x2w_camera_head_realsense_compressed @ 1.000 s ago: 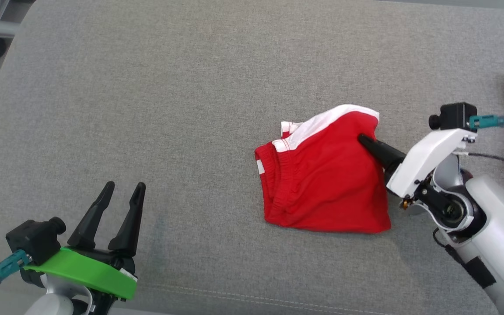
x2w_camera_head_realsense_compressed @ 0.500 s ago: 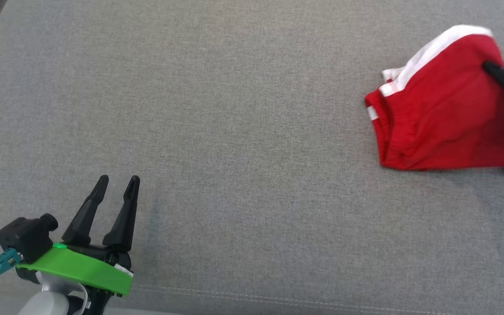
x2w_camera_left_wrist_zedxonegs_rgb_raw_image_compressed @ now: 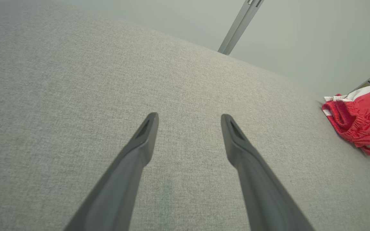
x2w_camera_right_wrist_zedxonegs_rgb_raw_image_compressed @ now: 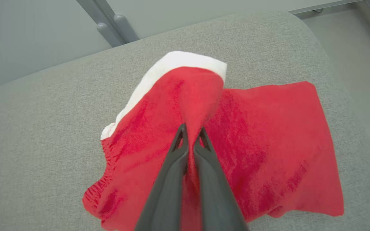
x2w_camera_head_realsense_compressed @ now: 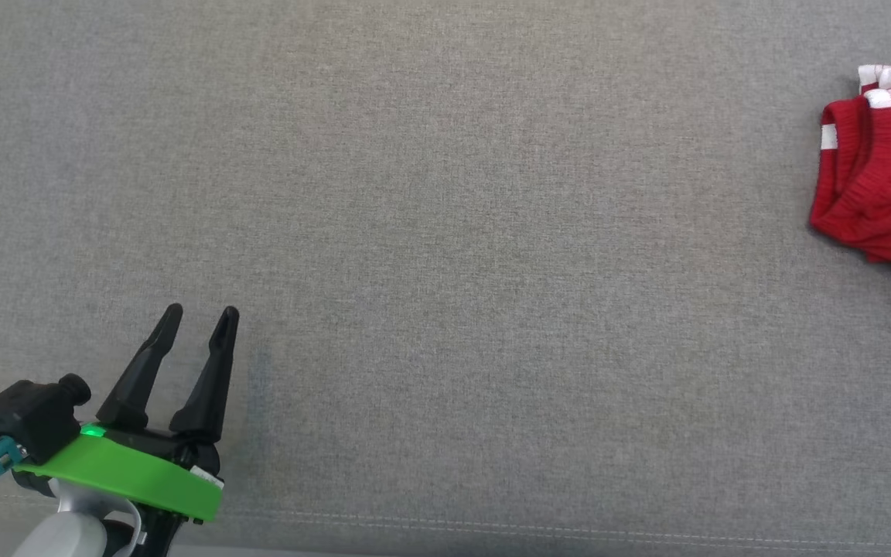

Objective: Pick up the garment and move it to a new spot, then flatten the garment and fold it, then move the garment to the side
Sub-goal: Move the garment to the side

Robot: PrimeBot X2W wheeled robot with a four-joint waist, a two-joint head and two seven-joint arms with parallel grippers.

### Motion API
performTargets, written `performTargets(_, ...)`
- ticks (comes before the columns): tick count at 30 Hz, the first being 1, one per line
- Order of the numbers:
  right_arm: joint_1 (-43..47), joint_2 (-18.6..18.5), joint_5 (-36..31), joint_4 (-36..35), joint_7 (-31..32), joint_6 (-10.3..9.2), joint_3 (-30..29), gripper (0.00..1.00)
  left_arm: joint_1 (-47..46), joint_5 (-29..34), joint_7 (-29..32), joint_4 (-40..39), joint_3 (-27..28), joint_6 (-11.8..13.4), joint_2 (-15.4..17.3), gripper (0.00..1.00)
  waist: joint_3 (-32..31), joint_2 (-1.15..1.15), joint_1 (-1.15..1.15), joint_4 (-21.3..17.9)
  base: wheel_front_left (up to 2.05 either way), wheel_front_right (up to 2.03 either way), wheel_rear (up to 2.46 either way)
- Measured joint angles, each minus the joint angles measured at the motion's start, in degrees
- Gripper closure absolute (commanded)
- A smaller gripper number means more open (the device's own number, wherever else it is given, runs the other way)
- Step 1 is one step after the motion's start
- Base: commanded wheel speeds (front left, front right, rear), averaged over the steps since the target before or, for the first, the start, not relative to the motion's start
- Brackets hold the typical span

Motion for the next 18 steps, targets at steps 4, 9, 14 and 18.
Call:
performTargets(4,0.31,-0.1,-5.26,3.8,-3.03,0.0,-0.78,0.0,-0.03,0.0,0.08,-0.05,0.66,0.0,0.81,0.0,0.91,0.0,0.0,-0.3,0.0,0.0,0.0)
performTargets(9,2.61,0.99,-9.36,7.14,-5.69,0.0,-0.6,0.0,-0.05,0.0,0.48,0.04,0.54,-0.31,0.65,0.0,1.4,0.0,0.0,-0.78,0.0,0.0,0.0)
performTargets(14,3.62,2.8,-14.02,7.51,-9.1,0.04,0.44,0.0,-0.07,0.0,0.48,0.41,0.59,-0.41,0.53,0.0,0.86,0.0,0.0,-1.49,0.0,0.0,0.0)
performTargets(18,3.44,4.46,-16.4,5.3,-13.71,0.04,0.36,0.0,-0.08,0.01,0.42,0.81,1.57,-0.4,0.53,0.0,-0.08,0.0,0.0,-2.3,0.0,0.0,0.0)
